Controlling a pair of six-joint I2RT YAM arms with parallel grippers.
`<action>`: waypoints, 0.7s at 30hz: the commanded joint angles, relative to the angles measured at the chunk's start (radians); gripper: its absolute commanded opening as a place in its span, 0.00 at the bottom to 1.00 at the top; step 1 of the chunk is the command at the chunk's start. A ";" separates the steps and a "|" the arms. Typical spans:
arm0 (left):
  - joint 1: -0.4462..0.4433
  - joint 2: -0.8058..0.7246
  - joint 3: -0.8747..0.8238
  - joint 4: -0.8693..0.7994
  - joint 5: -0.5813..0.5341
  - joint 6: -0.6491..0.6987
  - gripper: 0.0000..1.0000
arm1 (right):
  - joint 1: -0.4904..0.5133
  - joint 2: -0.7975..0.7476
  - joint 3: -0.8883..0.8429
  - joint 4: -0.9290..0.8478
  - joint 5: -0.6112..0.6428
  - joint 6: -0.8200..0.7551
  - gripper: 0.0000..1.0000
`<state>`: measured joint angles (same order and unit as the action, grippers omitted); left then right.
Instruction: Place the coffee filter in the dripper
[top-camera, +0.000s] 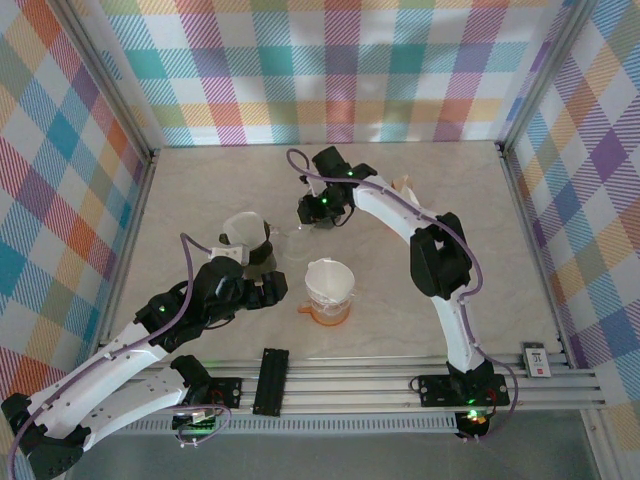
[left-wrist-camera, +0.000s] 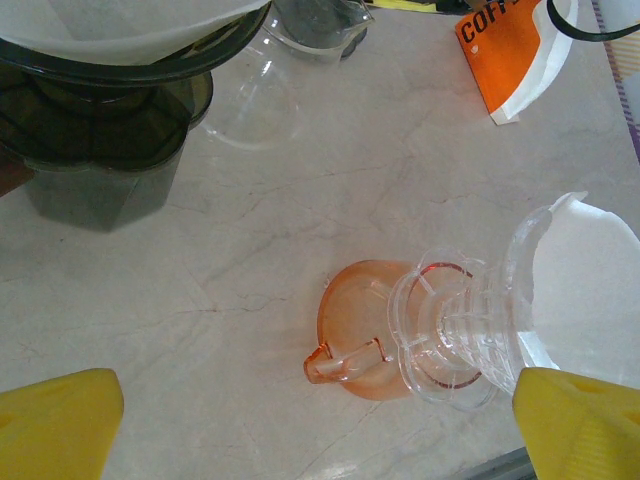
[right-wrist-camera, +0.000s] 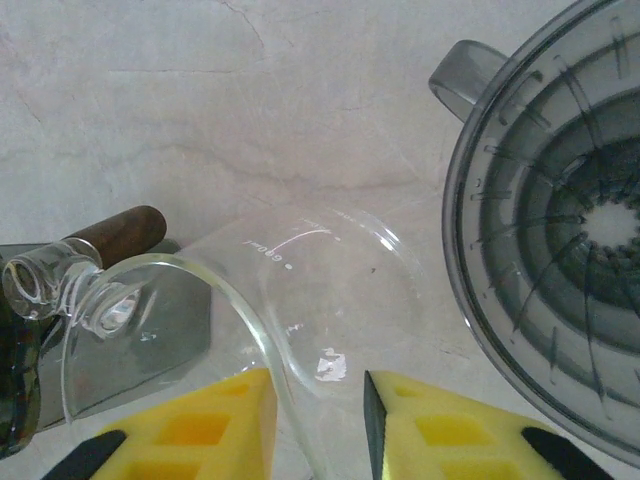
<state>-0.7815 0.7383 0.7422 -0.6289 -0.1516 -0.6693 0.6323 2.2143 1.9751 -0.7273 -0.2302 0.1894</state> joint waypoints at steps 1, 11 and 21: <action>0.009 -0.006 -0.004 -0.008 -0.020 -0.008 1.00 | 0.013 0.023 0.015 -0.031 0.026 -0.026 0.29; 0.010 -0.011 -0.011 -0.005 -0.016 -0.012 1.00 | 0.026 -0.023 -0.022 -0.009 0.112 -0.024 0.16; 0.010 -0.010 0.000 -0.005 -0.003 -0.009 1.00 | 0.026 -0.100 -0.110 0.032 0.177 -0.009 0.06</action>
<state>-0.7815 0.7376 0.7410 -0.6289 -0.1509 -0.6697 0.6598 2.1582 1.8919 -0.6895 -0.0879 0.1753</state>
